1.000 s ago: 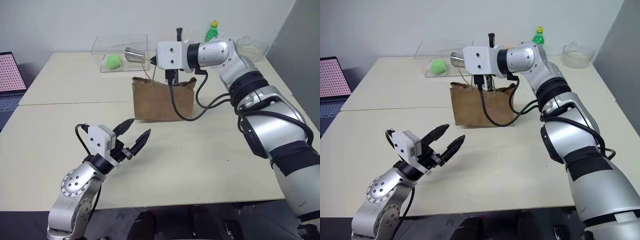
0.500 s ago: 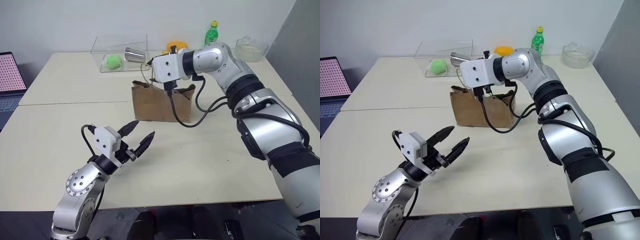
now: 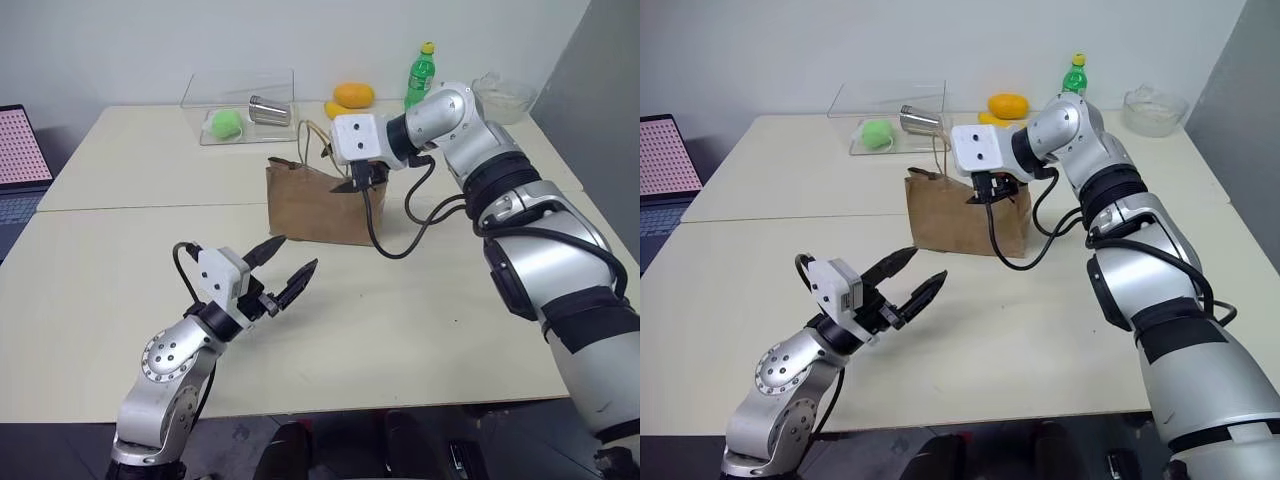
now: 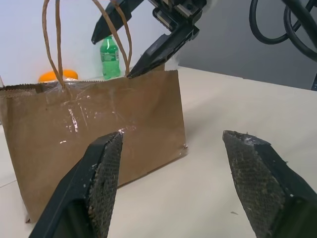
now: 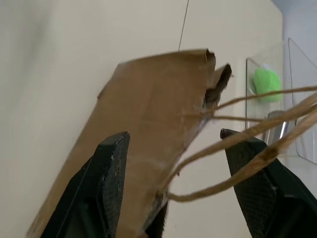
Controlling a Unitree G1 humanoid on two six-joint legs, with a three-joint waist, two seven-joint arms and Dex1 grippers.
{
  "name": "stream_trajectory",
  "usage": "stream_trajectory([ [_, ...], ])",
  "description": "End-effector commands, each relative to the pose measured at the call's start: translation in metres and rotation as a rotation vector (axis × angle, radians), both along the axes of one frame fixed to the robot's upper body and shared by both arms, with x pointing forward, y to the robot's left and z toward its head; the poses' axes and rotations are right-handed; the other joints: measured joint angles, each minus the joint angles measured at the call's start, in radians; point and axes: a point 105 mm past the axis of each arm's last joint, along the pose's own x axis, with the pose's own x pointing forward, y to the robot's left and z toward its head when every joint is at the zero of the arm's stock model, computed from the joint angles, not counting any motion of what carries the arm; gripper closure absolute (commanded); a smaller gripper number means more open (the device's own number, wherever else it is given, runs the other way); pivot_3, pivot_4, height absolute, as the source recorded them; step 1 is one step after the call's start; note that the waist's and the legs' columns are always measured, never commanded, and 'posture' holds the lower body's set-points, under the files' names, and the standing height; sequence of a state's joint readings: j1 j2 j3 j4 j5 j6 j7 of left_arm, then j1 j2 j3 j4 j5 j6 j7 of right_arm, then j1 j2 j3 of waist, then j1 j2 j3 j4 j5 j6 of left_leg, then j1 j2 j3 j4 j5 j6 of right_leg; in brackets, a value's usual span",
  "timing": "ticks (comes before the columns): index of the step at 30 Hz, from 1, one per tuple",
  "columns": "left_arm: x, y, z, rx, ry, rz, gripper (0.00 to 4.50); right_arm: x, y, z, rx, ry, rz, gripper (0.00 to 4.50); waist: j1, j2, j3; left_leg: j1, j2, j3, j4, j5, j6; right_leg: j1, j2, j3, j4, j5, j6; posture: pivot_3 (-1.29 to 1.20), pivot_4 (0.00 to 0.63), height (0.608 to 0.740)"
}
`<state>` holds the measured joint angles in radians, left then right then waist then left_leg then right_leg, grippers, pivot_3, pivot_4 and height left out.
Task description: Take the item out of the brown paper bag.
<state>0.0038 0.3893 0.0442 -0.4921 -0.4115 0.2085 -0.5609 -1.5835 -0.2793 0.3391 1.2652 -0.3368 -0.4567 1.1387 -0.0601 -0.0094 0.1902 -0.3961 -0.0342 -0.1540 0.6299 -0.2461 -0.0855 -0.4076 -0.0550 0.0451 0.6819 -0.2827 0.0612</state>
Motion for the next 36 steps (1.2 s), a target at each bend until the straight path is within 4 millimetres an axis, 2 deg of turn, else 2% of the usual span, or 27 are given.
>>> stream_trajectory([
  [1, -0.002, -0.004, 0.006, 0.001, -0.039, -0.017, 1.11, 0.004, -0.003, 0.024, 0.021, -0.09, -0.045, 1.45, 0.0, 0.0, 0.0, 0.0, 0.0, 0.0, 0.0, 0.0, 0.0, 0.0, 0.0, 0.0, 0.0, 0.0, 0.0, 0.0, 0.15, 0.74],
  [5, -0.001, -0.005, 0.006, -0.004, -0.04, -0.021, 1.11, 0.007, -0.015, 0.036, 0.066, -0.047, -0.099, 1.45, 0.001, 0.0, 0.0, 0.0, 0.0, 0.0, 0.0, 0.0, 0.0, 0.0, 0.0, 0.0, 0.0, 0.0, 0.0, 0.0, 0.15, 0.74],
  [8, 0.002, -0.005, 0.006, -0.007, -0.041, -0.025, 1.11, 0.003, -0.032, 0.045, 0.159, 0.07, -0.121, 1.45, 0.001, 0.0, 0.0, 0.0, 0.0, 0.0, 0.0, 0.0, 0.0, 0.0, 0.0, 0.0, 0.0, 0.0, 0.0, 0.0, 0.15, 0.74],
  [12, 0.004, -0.007, 0.006, -0.011, -0.045, -0.03, 1.11, -0.003, -0.048, 0.05, 0.228, 0.127, -0.117, 1.45, 0.002, 0.0, 0.0, 0.0, 0.0, 0.0, 0.001, 0.0, 0.0, 0.0, 0.0, 0.0, 0.0, 0.0, 0.0, 0.0, 0.15, 0.74],
  [18, 0.006, -0.01, 0.009, -0.02, -0.052, -0.039, 1.11, -0.026, -0.078, 0.054, 0.512, 0.137, -0.151, 1.45, 0.005, -0.001, -0.001, -0.001, -0.001, -0.001, 0.002, 0.0, 0.0, 0.001, -0.001, 0.0, 0.0, 0.0, 0.0, 0.0, 0.15, 0.74],
  [21, 0.009, -0.01, 0.01, -0.015, -0.058, -0.033, 1.11, -0.046, -0.083, 0.043, 0.597, 0.14, -0.173, 1.45, 0.008, -0.001, -0.001, -0.002, 0.0, -0.001, 0.004, 0.0, 0.001, 0.001, -0.001, -0.001, 0.0, 0.0, 0.0, 0.0, 0.15, 0.74],
  [25, 0.013, -0.009, 0.012, -0.009, -0.066, -0.025, 1.11, -0.094, -0.082, 0.002, 0.853, 0.272, -0.268, 1.45, 0.011, -0.003, -0.005, -0.003, 0.001, -0.004, 0.003, 0.0, 0.001, 0.002, 0.0, -0.003, -0.001, 0.0, 0.0, 0.0, 0.15, 0.74],
  [29, 0.017, -0.008, 0.014, -0.001, -0.07, -0.028, 1.11, -0.109, -0.08, -0.016, 0.985, 0.317, -0.385, 1.45, 0.008, -0.003, -0.005, -0.002, 0.001, 0.0, 0.005, -0.002, 0.004, 0.002, 0.0, 0.0, 0.001, 0.002, 0.0, 0.0, 0.15, 0.74],
  [36, 0.024, -0.005, 0.017, 0.007, -0.082, -0.023, 1.11, -0.122, -0.083, -0.024, 1.2, 0.246, -0.534, 1.45, 0.01, -0.003, -0.006, 0.0, 0.001, -0.001, 0.007, -0.002, 0.005, 0.004, 0.002, -0.002, 0.001, 0.003, 0.0, 0.0, 0.15, 0.74],
])
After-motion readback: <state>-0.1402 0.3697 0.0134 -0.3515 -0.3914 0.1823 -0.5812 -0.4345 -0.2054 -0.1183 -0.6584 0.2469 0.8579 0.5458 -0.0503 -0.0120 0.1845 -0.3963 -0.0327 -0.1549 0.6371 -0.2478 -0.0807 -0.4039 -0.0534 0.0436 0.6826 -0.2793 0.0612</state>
